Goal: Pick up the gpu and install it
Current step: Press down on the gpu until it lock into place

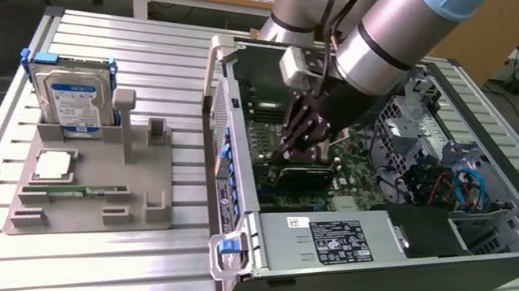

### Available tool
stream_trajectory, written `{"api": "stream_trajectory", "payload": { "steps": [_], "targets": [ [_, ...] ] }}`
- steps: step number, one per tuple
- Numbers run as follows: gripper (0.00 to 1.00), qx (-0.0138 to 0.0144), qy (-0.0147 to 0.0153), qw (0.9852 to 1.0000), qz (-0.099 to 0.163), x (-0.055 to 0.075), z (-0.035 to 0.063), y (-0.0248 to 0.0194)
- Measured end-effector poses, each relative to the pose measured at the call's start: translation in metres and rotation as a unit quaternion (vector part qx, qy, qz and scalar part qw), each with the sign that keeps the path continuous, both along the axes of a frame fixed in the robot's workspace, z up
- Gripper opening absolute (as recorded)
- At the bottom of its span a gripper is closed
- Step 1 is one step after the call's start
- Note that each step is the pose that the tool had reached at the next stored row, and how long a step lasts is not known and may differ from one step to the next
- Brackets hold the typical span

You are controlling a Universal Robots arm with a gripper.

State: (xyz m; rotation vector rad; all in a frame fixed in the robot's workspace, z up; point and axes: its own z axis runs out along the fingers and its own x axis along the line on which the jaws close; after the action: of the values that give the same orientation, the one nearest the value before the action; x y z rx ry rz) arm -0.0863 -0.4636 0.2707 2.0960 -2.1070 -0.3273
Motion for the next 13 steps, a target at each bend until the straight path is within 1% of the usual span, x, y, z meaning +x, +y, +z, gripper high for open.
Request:
{"api": "stream_trajectory", "payload": {
  "steps": [3, 4, 5, 6, 7, 11, 13],
  "targets": [
    [0.10, 0.0000, -0.0211, 0.9998, 0.000, 0.0000, -0.0001, 0.0002],
    [0.10, 0.0000, -0.0276, 0.9996, 0.000, -0.0002, -0.0001, 0.0003],
    [0.10, 0.0000, -0.0318, 0.9995, 0.000, -0.0005, -0.0002, 0.0003],
    [0.10, 0.0001, -0.0339, 0.9994, 0.000, -0.0009, -0.0002, 0.0003],
    [0.10, -0.0001, -0.0345, 0.9994, 0.000, -0.0011, 0.0006, 0.0003],
    [0.10, -0.0001, -0.0357, 0.9994, 0.000, -0.0019, 0.0057, 0.0003],
    [0.10, 0.0001, -0.0370, 0.9993, 0.000, -0.0028, 0.0061, 0.0004]
  ]
}}
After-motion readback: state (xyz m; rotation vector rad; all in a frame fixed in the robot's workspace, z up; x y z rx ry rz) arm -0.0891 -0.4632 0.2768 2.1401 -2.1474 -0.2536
